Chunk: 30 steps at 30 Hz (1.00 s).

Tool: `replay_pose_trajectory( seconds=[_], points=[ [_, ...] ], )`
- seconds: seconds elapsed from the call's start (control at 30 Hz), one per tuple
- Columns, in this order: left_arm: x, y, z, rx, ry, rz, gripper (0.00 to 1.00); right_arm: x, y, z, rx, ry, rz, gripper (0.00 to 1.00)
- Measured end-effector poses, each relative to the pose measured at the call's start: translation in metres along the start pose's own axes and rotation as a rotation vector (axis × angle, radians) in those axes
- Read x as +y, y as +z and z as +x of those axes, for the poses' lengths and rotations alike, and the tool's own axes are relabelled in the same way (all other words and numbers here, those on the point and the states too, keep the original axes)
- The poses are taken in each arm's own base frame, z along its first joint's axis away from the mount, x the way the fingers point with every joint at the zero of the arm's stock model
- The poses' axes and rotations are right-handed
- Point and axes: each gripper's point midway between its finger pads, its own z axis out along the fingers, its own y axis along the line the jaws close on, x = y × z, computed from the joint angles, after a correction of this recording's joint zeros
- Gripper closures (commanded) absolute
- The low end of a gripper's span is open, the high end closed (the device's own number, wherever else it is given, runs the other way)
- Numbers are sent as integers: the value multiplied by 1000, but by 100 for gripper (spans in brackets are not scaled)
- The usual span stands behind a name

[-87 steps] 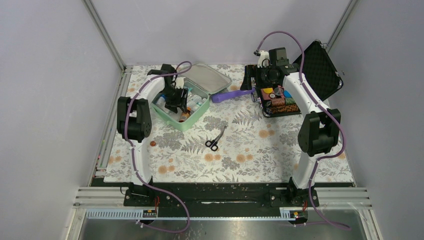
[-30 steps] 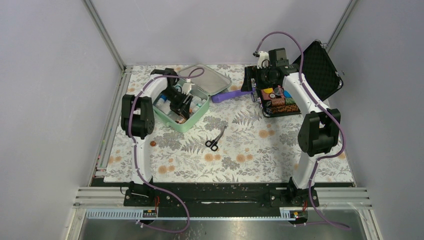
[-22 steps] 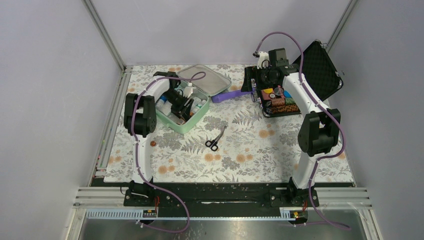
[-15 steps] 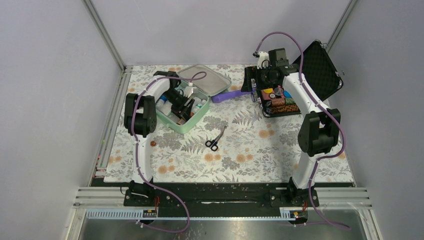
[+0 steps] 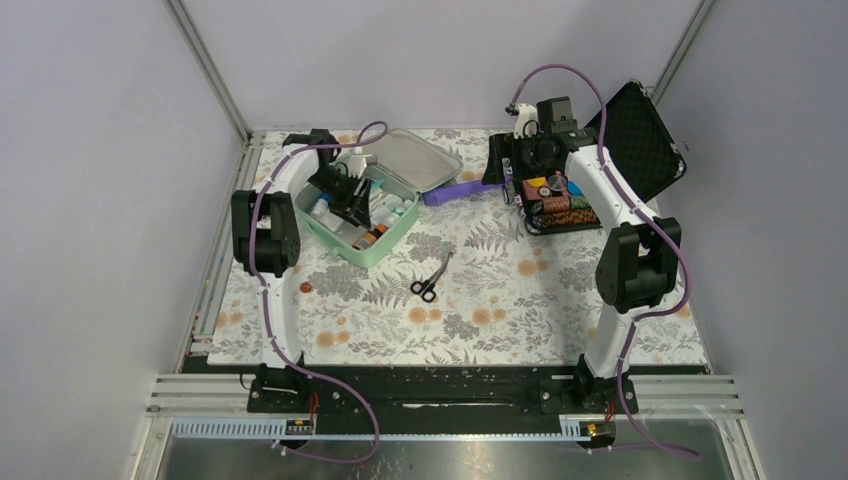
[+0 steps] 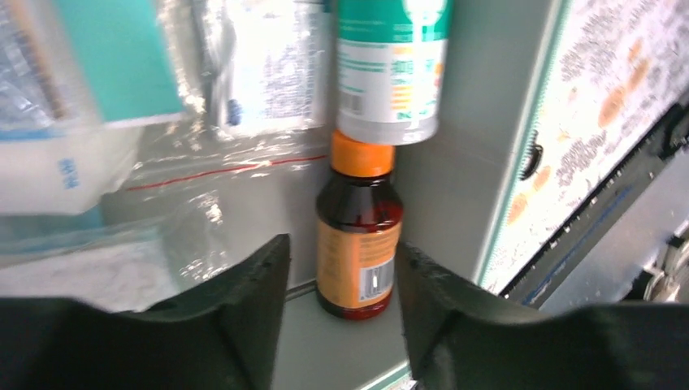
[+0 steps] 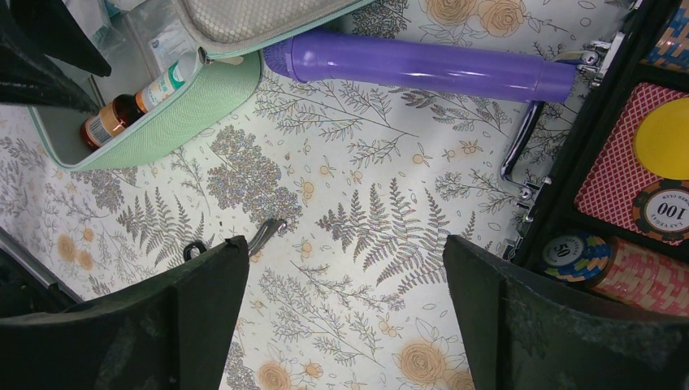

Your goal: Organize the medicine kit

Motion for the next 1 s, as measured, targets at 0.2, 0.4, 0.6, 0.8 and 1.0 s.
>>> replay_pose_trajectory(
  seconds=[0.2,0.4,0.6,0.8,1.0],
  points=[
    [22,1,4,14,-75,-129,84,0,0,0,0,0,0,4],
    [24,9,12,50,-72,-156,84,0,0,0,1,1,0,4],
    [10,21,14,76,-30,-124,75,-2,6,4,16,7,-1,4],
    [12,23,12,76,-12,-146,58,-4,14,9,35,6,-4,4],
    [10,3,10,44,-17,-192,47,-4,14,10,37,-2,-5,4]
  ],
)
